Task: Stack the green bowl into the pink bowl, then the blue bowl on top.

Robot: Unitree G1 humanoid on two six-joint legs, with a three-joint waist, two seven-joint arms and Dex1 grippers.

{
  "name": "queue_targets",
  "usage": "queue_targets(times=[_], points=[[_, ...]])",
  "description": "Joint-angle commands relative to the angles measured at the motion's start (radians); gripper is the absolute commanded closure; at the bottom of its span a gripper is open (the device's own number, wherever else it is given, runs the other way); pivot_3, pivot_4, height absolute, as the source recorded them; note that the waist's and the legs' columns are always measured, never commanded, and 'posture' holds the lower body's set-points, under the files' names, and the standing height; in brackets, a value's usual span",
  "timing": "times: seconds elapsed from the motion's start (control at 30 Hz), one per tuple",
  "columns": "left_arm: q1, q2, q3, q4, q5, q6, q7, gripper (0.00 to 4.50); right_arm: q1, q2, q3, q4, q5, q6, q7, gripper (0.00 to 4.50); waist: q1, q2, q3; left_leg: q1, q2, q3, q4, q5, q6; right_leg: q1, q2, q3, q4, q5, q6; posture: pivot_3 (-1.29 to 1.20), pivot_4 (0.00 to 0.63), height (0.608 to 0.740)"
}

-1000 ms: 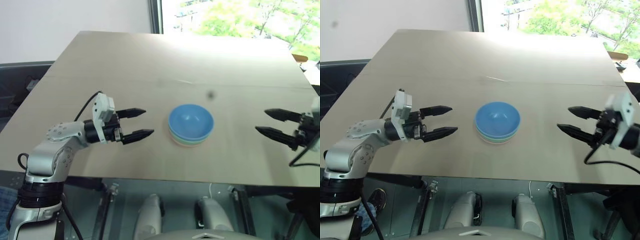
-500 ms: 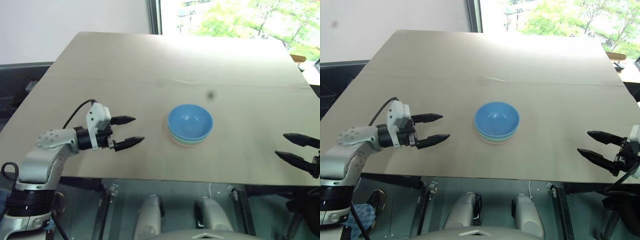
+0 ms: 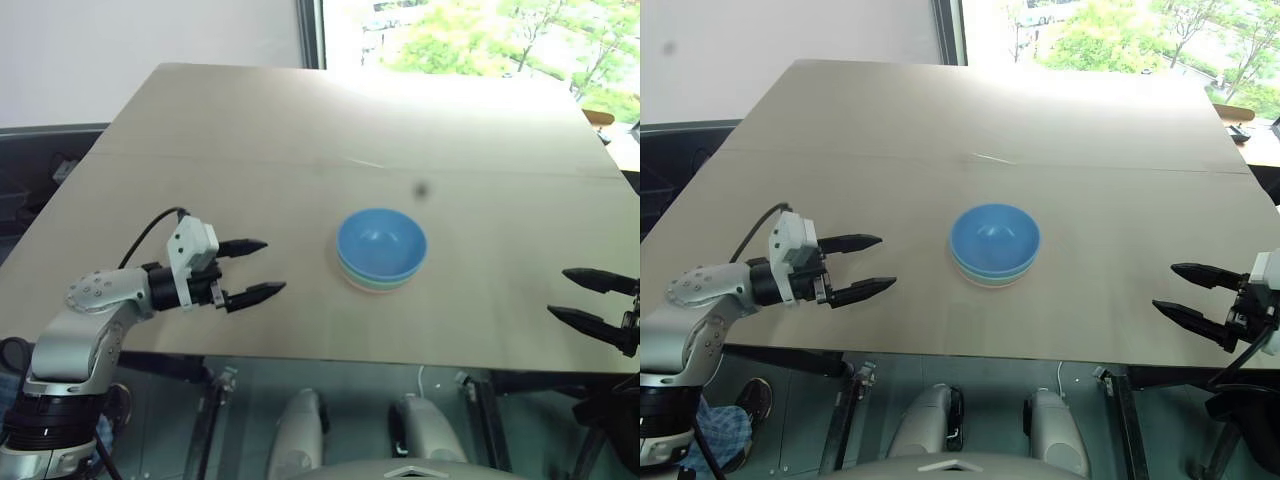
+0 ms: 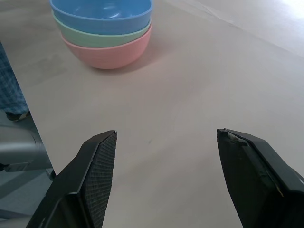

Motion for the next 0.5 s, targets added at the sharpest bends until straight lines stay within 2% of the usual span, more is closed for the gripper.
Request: queue_targets(times=[0.03, 0.5], points=[[-0.012, -0.030, 0.040, -0.032, -0.020, -0.063, 0.010, 0.00, -0.007, -0.012, -0.012, -0.034, 0.039, -0.014, 0.008, 0.91, 0.000, 0.000, 0.000, 0.000, 0.000, 0.000, 0.000, 0.000, 0.000, 0.000, 0.000, 0.000, 0.000, 0.000, 0.000, 0.00, 0.150, 0.740], [-0.017, -0.075, 0.042, -0.019, -0.026, -0.146, 0.007, 0.00, -0.021, 0.027, -0.013, -0.091, 0.142, -0.038, -0.002, 0.91, 0.000, 0.000, 0.000, 0.000, 0.000, 0.000, 0.000, 0.000, 0.000, 0.000, 0.000, 0.000, 0.000, 0.000, 0.000, 0.00, 0.150, 0.740]])
